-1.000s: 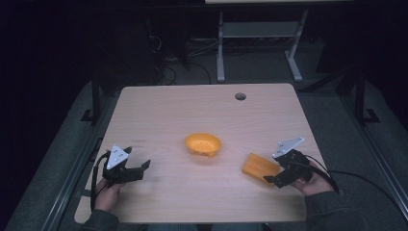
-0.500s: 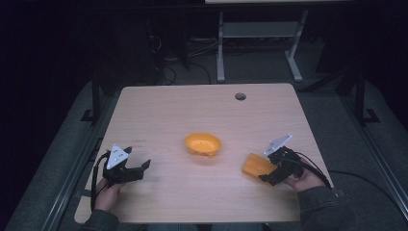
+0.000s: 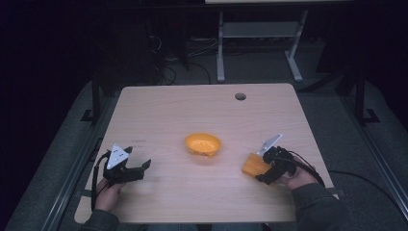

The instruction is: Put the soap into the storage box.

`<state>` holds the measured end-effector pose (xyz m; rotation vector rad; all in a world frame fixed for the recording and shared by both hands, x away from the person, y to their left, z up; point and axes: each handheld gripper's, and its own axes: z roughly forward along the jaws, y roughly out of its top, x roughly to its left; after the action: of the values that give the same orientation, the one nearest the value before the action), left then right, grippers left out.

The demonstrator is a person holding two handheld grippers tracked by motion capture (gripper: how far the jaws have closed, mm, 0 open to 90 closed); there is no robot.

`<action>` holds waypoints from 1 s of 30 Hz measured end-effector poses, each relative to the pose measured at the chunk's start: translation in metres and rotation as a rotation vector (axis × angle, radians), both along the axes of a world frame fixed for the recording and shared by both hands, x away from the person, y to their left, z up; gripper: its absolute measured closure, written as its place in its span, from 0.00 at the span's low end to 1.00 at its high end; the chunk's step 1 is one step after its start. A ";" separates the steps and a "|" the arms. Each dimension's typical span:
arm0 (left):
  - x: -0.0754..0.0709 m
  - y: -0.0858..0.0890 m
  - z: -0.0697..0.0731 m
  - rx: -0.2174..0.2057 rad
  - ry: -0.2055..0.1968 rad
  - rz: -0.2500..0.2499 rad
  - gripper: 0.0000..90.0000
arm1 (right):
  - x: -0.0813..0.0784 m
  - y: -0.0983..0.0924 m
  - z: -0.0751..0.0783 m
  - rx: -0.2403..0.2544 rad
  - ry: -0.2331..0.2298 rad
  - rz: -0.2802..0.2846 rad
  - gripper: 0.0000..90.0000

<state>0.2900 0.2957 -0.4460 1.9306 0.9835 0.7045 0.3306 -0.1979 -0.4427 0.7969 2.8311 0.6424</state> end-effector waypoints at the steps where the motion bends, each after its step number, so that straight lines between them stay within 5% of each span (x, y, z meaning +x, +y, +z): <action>1: 0.000 0.000 0.000 0.000 0.000 0.000 0.16 | 0.000 0.000 0.000 0.000 0.000 0.000 0.16; 30: 0.000 0.001 0.000 -0.011 -0.003 0.002 0.16 | 0.007 0.013 -0.009 -0.044 0.019 0.031 0.22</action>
<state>0.2901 0.2963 -0.4455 1.9189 0.9861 0.7020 0.3373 -0.1846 -0.4513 0.7569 2.8692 0.5774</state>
